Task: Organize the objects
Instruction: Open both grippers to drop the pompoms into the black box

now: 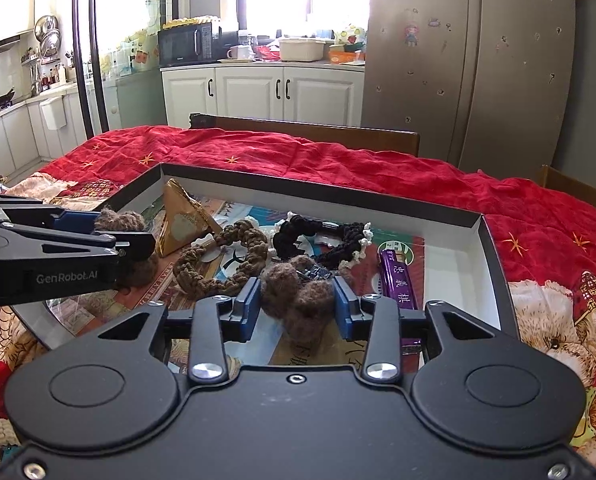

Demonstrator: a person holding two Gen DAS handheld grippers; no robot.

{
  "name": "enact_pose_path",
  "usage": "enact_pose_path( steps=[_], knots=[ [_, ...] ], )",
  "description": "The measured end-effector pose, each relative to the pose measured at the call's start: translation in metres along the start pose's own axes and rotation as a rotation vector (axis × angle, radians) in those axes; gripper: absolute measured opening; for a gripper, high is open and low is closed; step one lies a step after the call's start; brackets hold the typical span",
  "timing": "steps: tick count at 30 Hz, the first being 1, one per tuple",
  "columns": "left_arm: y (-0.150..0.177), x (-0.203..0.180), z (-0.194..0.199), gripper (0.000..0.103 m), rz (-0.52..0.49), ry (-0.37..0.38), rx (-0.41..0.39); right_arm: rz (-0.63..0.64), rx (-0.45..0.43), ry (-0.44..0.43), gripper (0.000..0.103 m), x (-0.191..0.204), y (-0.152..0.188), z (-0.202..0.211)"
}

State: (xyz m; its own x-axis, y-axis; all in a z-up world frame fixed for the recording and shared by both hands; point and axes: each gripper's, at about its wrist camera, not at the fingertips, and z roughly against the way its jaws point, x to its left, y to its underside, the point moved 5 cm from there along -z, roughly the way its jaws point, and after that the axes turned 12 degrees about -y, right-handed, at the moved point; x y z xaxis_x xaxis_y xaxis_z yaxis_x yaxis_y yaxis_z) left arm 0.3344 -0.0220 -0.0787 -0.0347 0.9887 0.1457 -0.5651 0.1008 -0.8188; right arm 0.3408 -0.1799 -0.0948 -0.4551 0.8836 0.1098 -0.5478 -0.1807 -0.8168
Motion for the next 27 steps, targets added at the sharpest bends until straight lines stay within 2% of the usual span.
enact_pose_path(
  steps=[3, 7, 18, 27],
  knots=[
    [-0.001, 0.000, 0.002, 0.059, 0.002, 0.006, 0.000, 0.006, 0.004, -0.002, 0.038, 0.001, 0.000, 0.000],
    [-0.002, 0.000, 0.005, 0.065, 0.002, 0.009, 0.000, 0.012, 0.008, -0.002, 0.046, 0.002, 0.001, 0.001],
    [-0.008, 0.005, 0.031, 0.074, 0.001, 0.013, -0.040, -0.001, -0.023, -0.026, 0.047, 0.007, -0.005, 0.024],
    [-0.012, 0.014, 0.061, 0.076, -0.005, 0.017, -0.062, 0.008, -0.025, -0.047, 0.046, 0.017, 0.000, 0.060]
  ],
)
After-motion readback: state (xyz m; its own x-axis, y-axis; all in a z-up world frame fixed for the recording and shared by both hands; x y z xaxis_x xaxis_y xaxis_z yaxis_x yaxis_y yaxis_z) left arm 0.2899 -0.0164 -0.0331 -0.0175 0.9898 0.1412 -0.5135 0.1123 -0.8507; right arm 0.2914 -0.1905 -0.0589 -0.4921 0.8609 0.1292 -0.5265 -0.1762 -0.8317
